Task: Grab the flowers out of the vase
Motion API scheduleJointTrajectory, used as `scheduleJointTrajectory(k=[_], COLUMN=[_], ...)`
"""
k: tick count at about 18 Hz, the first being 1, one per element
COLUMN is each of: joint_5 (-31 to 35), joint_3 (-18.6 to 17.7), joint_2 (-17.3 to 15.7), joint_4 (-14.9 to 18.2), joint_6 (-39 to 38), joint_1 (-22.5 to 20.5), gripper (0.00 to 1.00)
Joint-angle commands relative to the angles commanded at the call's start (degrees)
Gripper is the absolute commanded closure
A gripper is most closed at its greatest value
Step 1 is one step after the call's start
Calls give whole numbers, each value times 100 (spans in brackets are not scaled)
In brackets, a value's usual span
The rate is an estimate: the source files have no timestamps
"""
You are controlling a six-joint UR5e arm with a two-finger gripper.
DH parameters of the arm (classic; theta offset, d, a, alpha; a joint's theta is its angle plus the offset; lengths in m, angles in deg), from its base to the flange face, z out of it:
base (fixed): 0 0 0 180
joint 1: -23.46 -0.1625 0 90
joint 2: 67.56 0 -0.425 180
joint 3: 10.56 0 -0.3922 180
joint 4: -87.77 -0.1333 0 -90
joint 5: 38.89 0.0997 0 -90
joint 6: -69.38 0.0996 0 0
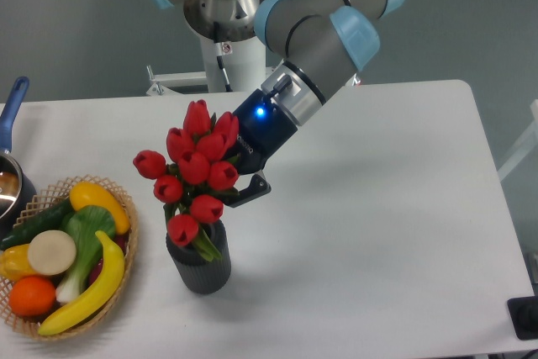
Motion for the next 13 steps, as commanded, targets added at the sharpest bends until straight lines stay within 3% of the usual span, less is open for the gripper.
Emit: scheduleJointTrajectory(k=[13], joint_5=[0], joint_3=[537], joint_2=[-9], joint_4=[9], joint_6=[-915], joint_1=[-123], gripper=[55])
